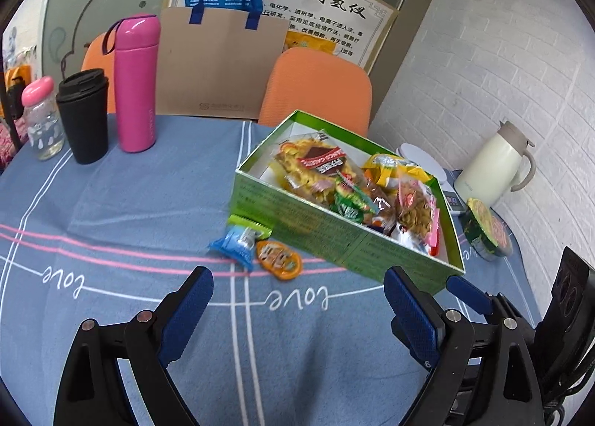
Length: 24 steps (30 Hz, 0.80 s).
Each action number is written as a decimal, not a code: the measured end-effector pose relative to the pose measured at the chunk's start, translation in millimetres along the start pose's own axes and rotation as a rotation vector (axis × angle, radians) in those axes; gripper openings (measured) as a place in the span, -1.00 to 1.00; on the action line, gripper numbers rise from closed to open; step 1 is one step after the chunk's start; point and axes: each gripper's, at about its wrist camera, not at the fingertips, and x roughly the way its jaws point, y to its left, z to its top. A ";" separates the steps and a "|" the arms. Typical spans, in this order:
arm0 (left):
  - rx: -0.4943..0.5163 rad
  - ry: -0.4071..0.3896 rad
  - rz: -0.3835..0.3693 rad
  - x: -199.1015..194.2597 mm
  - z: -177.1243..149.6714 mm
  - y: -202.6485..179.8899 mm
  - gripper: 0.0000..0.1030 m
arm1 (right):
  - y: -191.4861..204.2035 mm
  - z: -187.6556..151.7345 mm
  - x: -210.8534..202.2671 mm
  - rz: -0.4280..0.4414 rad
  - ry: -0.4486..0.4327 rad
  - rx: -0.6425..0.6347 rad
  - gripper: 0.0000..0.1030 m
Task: Organize snacks
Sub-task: 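Withdraw both tools toward the blue candy and orange jelly cup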
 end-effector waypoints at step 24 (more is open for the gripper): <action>-0.170 0.032 -0.020 -4.7 -30.3 101.7 0.83 | 35.4 10.6 74.8 0.134 0.184 -0.021 0.25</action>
